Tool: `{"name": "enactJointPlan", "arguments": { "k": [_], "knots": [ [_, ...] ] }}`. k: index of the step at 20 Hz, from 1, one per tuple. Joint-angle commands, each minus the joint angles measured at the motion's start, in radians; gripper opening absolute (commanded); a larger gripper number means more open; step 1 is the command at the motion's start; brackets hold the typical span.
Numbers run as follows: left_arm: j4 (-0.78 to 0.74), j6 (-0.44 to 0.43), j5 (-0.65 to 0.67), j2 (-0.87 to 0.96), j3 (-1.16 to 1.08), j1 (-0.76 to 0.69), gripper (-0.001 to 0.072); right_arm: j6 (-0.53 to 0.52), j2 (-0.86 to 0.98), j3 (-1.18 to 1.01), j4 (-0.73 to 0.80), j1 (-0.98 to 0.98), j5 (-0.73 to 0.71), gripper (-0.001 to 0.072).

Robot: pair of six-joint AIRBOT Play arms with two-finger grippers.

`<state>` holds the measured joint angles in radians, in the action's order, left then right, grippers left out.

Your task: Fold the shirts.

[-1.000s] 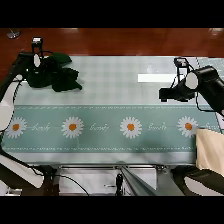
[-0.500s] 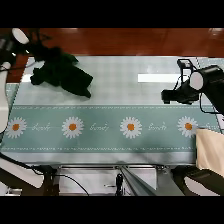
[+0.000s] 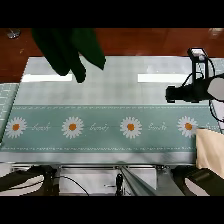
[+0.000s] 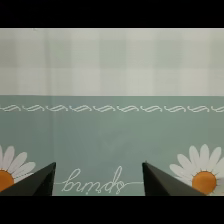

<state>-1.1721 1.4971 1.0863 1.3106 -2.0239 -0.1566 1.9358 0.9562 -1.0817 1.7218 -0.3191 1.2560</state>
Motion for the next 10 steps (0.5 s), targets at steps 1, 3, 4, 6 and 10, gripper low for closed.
{"name": "enactJointPlan", "arguments": {
  "k": [1,3,4,6,10],
  "knots": [
    [0.002,0.007,-0.005,-0.151,0.048,-0.116,0.0026,0.047,-0.063,0.000,0.018,-0.046,-0.003,0.0623],
    [-0.006,0.006,-0.011,-0.248,0.193,-0.201,0.0026,0.070,-0.090,0.000,0.047,-0.046,-0.006,0.0623],
    [-0.006,0.007,-0.041,-0.309,0.307,-0.240,0.0026,0.081,-0.101,0.000,0.071,-0.046,-0.006,0.0623],
    [-0.006,0.045,-0.157,-0.445,0.580,-0.304,0.0026,0.095,-0.116,0.000,0.095,-0.046,-0.005,0.0623],
    [0.001,0.202,-0.319,-0.645,1.109,-0.395,0.0027,0.119,-0.115,0.001,0.091,-0.046,-0.007,0.0623]
  ]
}}
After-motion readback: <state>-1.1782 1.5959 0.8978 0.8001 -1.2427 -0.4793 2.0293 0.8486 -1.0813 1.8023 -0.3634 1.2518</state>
